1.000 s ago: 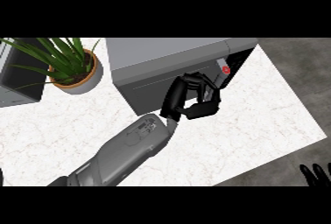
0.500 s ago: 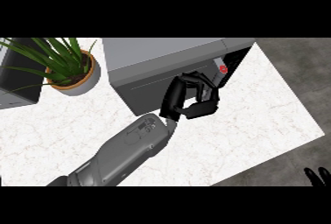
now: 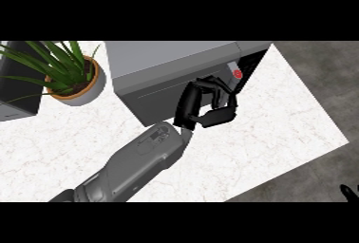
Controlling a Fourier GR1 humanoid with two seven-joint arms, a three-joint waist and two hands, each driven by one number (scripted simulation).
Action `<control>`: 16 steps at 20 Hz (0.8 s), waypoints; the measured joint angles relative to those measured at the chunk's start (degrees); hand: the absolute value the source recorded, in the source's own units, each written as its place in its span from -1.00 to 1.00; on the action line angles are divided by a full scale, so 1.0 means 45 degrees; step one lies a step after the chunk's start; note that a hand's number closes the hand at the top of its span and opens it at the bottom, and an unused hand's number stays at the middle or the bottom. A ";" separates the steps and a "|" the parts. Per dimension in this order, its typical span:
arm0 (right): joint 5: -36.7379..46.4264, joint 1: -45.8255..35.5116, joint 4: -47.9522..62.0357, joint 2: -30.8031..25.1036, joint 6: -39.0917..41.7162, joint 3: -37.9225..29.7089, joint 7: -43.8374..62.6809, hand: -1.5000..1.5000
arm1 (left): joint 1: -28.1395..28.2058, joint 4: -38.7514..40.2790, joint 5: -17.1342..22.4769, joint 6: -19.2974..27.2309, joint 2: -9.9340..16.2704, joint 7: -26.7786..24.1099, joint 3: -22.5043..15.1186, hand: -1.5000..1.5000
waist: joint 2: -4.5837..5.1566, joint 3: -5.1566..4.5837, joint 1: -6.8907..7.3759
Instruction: Pick up the milk, place it into the microwave and close the microwave
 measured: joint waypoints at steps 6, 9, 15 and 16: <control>-0.0562 0.0295 -0.0196 -0.0137 0.0180 0.0072 0.0187 -1.00 | -0.0088 0.0146 0.0301 0.0075 -0.0021 -0.0332 -0.0086 1.00 | 0.0018 0.0019 -0.0053; -0.0754 0.0406 -0.0337 -0.0251 0.0245 0.0041 0.0282 -1.00 | -0.0135 0.0222 0.0421 0.0118 -0.0022 -0.0456 -0.0158 1.00 | 0.0020 0.0021 -0.0098; -0.1057 0.0602 -0.0596 -0.0498 0.0373 -0.0109 0.0429 -1.00 | -0.0220 0.0364 0.0692 0.0151 -0.0035 -0.0697 -0.0220 1.00 | 0.0030 0.0019 -0.0162; -0.1108 0.0643 -0.0638 -0.0541 0.0417 -0.0114 0.0452 -1.00 | -0.0225 0.0388 0.0743 0.0152 -0.0036 -0.0750 -0.0236 1.00 | 0.0028 0.0022 -0.0184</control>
